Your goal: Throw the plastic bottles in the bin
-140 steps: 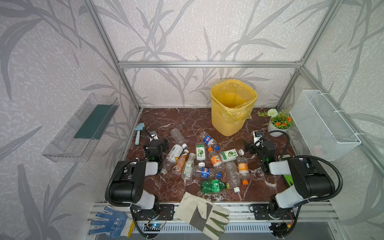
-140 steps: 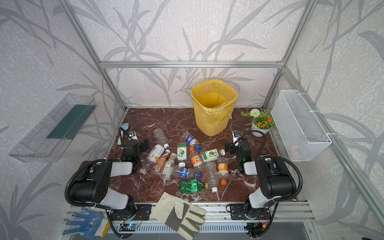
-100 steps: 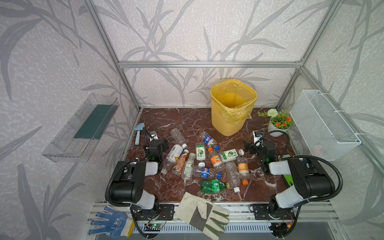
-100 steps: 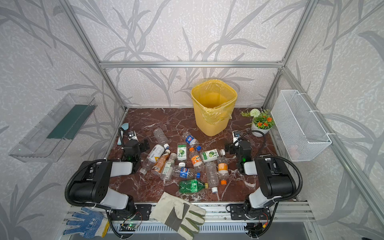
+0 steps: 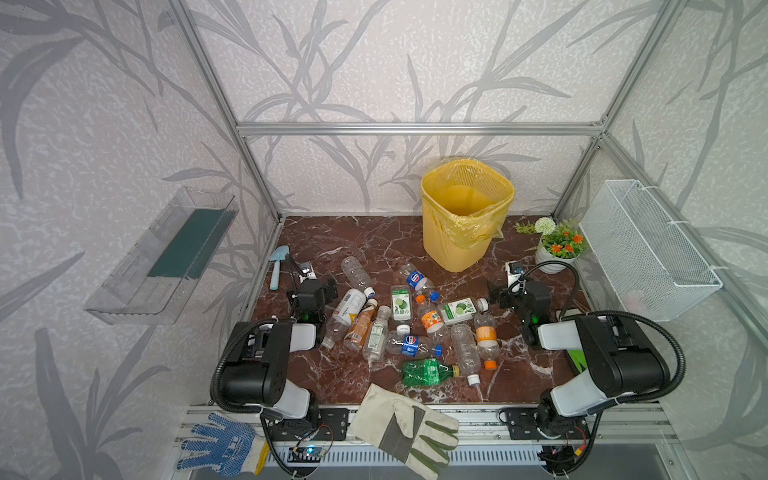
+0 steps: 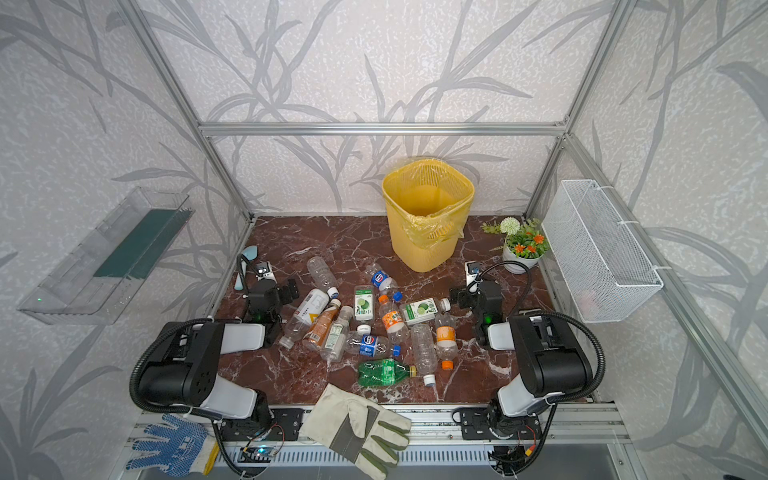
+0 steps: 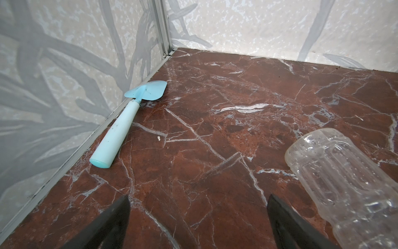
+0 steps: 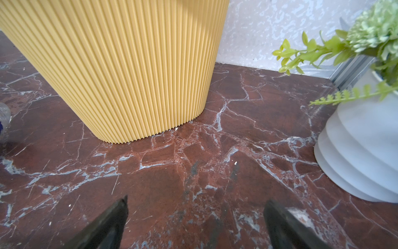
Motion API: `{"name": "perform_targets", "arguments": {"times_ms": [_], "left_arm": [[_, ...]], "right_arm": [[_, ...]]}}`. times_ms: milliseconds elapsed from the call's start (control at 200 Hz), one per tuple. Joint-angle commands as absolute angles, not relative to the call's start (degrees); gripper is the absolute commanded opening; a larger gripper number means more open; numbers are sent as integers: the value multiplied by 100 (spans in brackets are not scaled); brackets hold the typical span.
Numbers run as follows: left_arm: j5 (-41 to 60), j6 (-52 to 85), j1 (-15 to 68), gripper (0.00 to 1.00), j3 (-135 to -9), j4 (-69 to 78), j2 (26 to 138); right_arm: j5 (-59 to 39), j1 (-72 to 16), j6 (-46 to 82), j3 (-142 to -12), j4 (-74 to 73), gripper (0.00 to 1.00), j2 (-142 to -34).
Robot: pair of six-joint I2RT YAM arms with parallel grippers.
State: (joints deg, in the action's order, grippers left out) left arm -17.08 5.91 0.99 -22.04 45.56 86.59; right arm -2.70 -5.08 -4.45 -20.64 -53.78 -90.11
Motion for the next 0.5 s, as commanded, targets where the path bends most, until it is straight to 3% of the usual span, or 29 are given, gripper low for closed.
{"name": "perform_targets", "arguments": {"times_ms": [0, 495], "left_arm": [[-1812, 508, 72, 99, -2312, 4676, 8719], [-1817, 510, 74, 98, -2312, 4675, 8719]], "right_arm": [[-406, -405, -359, -2170, -5546, 99, -9077], [-413, -396, -343, -2171, -5545, 99, -9079]]}}
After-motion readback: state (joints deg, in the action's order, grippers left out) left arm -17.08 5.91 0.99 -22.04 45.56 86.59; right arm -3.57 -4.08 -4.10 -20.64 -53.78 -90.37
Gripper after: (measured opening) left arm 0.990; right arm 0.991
